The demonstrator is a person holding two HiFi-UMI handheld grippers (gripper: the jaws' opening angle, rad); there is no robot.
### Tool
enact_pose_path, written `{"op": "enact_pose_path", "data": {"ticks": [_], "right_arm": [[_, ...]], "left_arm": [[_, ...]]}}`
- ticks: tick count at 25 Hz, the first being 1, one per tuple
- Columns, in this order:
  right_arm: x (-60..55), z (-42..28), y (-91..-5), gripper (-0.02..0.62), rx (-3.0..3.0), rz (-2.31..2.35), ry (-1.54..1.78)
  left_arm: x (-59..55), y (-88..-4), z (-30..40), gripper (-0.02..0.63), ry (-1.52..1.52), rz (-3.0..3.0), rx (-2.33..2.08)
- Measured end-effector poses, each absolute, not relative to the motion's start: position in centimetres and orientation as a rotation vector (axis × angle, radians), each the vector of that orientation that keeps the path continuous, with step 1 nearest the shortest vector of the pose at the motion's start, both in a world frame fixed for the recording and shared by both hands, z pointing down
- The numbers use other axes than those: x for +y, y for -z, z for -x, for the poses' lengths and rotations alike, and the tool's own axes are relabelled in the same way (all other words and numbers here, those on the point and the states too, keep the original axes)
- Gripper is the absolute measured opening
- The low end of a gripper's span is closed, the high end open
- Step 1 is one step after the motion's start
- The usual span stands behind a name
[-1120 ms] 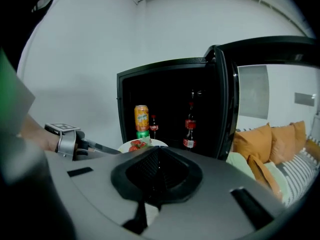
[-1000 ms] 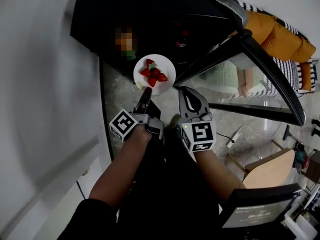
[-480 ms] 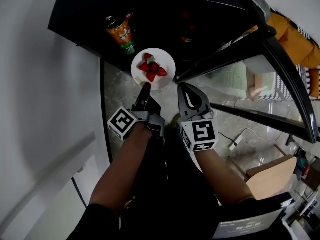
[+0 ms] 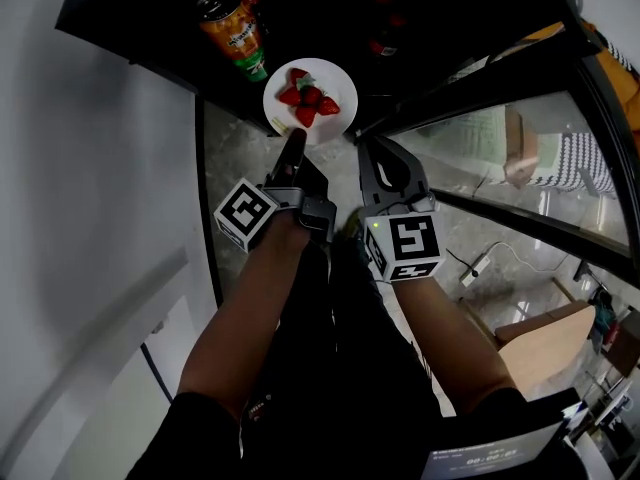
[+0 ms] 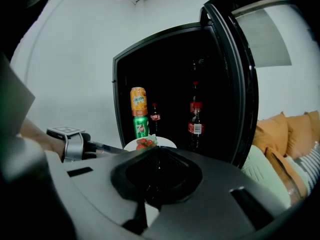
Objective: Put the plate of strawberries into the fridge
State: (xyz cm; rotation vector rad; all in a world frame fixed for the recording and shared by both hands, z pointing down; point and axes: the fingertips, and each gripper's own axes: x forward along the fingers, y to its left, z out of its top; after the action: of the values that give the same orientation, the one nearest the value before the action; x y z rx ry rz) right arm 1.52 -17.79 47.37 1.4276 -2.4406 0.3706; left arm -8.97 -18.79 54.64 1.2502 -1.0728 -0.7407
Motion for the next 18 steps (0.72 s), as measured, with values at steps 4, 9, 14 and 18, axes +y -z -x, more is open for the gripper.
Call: {"op": "enact_pose_path", "data": {"ticks": [4,9,14,18], "right_arm": [[-18.4,-1.2,-46.7,0.005,-2.450,-1.436,-0.369],[-18.8,-0.6,-46.4,0.005,-2.456,-1.439,-0.382],[-18.9,-0.4,-46.2,0.005,-2.454,-1.446,-0.380],[-19.1,-0.5,-45.9,0.005,-2.450,-1.460,-0.369]], "left_arm": [[-19.1,-53.7,8.8,0.017,0.768,-1.251,-1.056],[-19.1,-53.4,8.8,0.017,0.746,-1.253,-1.071],[-19.7,-53.0,8.6,0.017,0.754,-1.252,-1.064],[-20.1,-52.7,8.6,0.017,0.754,-1.256,-1.065]]}}
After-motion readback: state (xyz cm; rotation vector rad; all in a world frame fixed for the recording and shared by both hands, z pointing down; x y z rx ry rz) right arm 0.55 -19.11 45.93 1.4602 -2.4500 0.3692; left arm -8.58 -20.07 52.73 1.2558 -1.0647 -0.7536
